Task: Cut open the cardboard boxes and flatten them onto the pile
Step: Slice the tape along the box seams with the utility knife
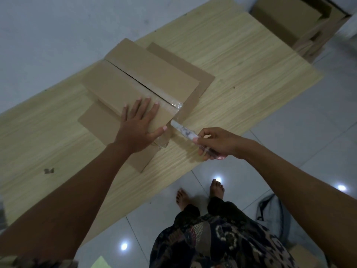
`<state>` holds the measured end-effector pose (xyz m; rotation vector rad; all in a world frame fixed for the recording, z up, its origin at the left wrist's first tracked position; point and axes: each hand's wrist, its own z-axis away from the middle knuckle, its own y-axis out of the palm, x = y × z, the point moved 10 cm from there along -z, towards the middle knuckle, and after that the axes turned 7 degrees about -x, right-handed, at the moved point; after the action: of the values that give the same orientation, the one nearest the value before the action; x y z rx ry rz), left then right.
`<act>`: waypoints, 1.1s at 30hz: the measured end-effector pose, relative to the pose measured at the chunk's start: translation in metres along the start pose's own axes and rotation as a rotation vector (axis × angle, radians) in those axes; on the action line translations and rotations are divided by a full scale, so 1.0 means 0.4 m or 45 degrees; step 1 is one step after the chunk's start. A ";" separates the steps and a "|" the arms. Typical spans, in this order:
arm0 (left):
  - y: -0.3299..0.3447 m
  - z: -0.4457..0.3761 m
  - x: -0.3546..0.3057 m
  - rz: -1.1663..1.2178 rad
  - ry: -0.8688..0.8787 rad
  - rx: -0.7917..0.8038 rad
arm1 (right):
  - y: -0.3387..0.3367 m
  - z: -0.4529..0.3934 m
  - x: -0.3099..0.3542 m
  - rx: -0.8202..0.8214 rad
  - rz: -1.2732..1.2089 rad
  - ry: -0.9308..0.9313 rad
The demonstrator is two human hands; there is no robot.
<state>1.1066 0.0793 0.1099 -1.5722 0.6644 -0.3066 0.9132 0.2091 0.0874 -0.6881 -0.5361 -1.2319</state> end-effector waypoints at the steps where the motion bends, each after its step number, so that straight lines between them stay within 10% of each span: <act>1: 0.000 0.000 0.000 -0.002 0.001 0.004 | 0.001 -0.001 0.006 -0.008 0.043 -0.027; 33: 0.002 -0.005 -0.004 -0.081 0.053 -0.040 | -0.042 -0.074 0.073 -0.096 -0.012 -0.093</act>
<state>1.1041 0.0784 0.1096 -1.6227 0.6549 -0.3782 0.9046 0.1651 0.0906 -0.7975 -0.5563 -1.2444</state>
